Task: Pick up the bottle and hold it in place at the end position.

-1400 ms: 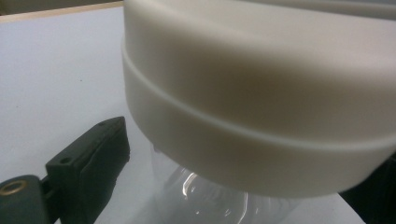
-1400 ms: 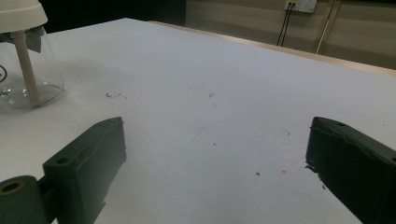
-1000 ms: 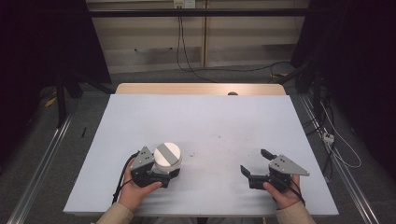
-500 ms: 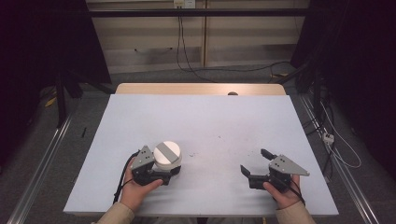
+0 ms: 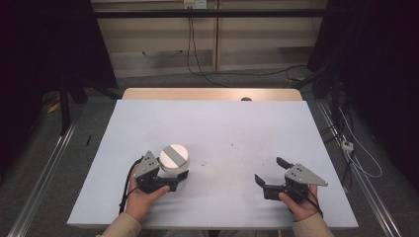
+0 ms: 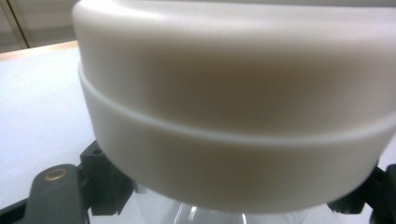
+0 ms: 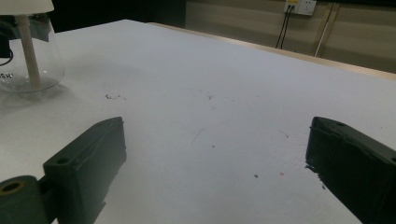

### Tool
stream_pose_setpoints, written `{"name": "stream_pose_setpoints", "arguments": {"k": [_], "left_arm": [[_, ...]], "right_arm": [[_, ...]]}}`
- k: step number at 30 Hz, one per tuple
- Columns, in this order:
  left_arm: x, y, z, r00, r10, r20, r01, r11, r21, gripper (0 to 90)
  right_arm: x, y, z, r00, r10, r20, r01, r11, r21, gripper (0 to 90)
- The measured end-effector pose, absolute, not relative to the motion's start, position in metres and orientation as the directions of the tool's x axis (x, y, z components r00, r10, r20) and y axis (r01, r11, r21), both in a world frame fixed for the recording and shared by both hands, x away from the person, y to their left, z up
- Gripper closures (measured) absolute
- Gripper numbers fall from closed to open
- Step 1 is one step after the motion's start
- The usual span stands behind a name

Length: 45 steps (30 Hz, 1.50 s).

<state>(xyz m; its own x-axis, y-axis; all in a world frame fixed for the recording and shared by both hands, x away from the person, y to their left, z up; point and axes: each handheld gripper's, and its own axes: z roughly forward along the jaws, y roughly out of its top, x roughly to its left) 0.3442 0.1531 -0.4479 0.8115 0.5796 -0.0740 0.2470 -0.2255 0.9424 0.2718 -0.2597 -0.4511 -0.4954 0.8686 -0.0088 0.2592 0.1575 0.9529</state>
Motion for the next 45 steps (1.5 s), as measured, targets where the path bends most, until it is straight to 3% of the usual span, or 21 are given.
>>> {"name": "stream_pose_setpoints", "arguments": {"k": [45], "left_arm": [[0.384,0.111,-0.435,0.821,0.568,-0.048,0.202,-0.211,0.956,18.5]], "right_arm": [[0.273,-0.258,-0.451,-0.498,0.867,-0.014,0.257,0.163,0.953,4.6]]}}
